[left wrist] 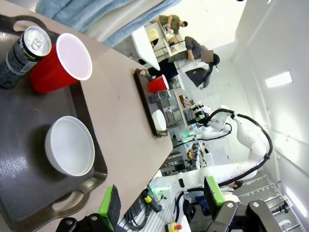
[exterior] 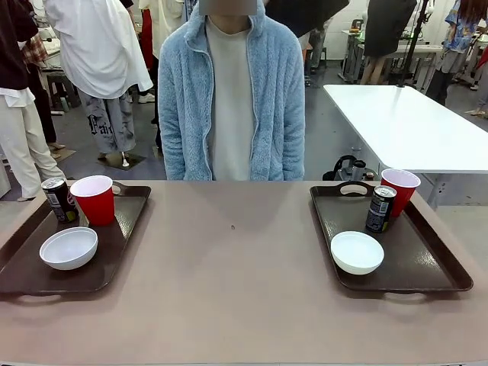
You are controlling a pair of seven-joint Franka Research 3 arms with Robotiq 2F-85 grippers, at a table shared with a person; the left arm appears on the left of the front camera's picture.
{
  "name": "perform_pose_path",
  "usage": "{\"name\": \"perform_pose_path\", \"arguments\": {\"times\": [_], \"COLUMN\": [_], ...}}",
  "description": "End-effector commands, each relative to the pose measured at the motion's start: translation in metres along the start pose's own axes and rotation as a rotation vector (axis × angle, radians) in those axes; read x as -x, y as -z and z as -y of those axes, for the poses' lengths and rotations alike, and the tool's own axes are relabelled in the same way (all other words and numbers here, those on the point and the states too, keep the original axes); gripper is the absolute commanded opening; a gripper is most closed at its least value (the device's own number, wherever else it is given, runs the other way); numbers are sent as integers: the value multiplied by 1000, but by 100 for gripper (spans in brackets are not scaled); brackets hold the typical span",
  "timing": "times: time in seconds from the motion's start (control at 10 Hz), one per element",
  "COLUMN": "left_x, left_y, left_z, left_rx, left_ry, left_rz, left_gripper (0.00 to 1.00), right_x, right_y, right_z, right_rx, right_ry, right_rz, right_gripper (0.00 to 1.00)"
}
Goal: Prepare tableware on both trays.
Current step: Pick up a Picnic Bowl from the table and place it on a Handle tray.
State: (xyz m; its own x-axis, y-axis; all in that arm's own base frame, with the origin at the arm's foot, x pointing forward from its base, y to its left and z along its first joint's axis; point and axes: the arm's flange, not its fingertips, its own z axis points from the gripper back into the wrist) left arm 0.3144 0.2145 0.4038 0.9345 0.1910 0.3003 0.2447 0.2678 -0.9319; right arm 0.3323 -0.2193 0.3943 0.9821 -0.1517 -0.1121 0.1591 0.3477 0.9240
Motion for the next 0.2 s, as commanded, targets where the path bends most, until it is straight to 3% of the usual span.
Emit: {"name": "perform_pose_path", "arguments": {"times": [0.0,0.1], "left_x": [-1,-1], "left_y": [-2,-2], "left_z": [3,3], "left_rx": [14,14], "left_ry": [6,6], "left_rz": [12,12], "left_gripper": [92,92], "right_x": [1,1], "right_y": [-2,-2], "right_z": [-1,-1], "right_rx": [3,3], "right_ry": [13,13], "right_rz": [5,5], "right_gripper": [100,100]}}
